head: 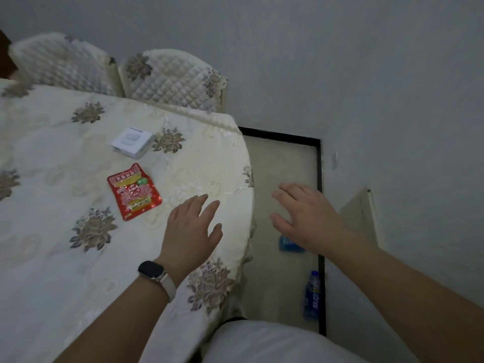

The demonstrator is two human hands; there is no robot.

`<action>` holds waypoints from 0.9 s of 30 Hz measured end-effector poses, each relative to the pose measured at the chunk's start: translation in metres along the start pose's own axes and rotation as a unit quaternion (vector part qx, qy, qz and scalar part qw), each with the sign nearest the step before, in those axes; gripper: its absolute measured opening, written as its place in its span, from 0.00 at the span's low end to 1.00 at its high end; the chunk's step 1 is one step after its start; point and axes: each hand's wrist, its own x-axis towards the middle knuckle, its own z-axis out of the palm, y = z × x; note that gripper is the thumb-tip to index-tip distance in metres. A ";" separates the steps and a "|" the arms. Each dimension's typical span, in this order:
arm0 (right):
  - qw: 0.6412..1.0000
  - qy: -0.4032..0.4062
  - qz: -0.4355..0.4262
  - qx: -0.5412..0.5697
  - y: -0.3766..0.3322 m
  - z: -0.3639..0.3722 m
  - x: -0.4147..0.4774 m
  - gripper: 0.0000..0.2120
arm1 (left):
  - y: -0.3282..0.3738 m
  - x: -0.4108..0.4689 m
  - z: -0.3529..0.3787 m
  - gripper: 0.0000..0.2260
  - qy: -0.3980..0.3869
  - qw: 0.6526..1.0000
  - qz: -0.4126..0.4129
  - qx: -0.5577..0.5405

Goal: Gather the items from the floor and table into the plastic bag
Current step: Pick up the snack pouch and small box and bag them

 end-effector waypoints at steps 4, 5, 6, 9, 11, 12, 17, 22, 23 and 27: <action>0.998 -0.021 -0.054 -0.018 -0.013 0.003 0.053 0.26 | -0.017 0.020 0.001 0.22 0.024 0.999 -0.028 -0.018; 0.997 -0.028 -0.069 -0.020 -0.016 0.006 0.066 0.26 | -0.021 0.025 0.001 0.21 0.031 0.998 -0.041 -0.024; 0.996 -0.034 -0.084 -0.021 -0.019 0.008 0.080 0.26 | -0.024 0.029 0.000 0.21 0.038 0.997 -0.055 -0.030; 0.989 -0.067 -0.129 -0.016 -0.030 0.018 0.122 0.27 | -0.037 0.038 0.003 0.21 0.047 0.993 -0.103 -0.035; 0.983 -0.078 -0.164 -0.005 -0.037 0.029 0.152 0.28 | -0.047 0.042 0.006 0.21 0.046 0.989 -0.138 -0.030; 0.980 -0.078 -0.183 0.005 -0.039 0.035 0.166 0.28 | -0.053 0.045 0.007 0.21 0.044 0.986 -0.158 -0.028; 0.960 -0.096 -0.258 0.054 -0.048 0.070 0.242 0.26 | -0.079 0.064 0.008 0.20 0.030 0.964 -0.264 0.010; 0.926 -0.125 -0.345 0.092 -0.053 0.091 0.331 0.26 | -0.097 0.094 0.004 0.22 0.022 0.916 -0.400 0.012; 0.919 -0.127 -0.360 0.099 -0.051 0.094 0.349 0.26 | -0.100 0.100 0.004 0.22 0.026 0.906 -0.423 0.015; 0.898 -0.143 -0.398 0.120 -0.054 0.110 0.417 0.26 | -0.109 0.120 0.007 0.23 0.053 0.870 -0.490 0.014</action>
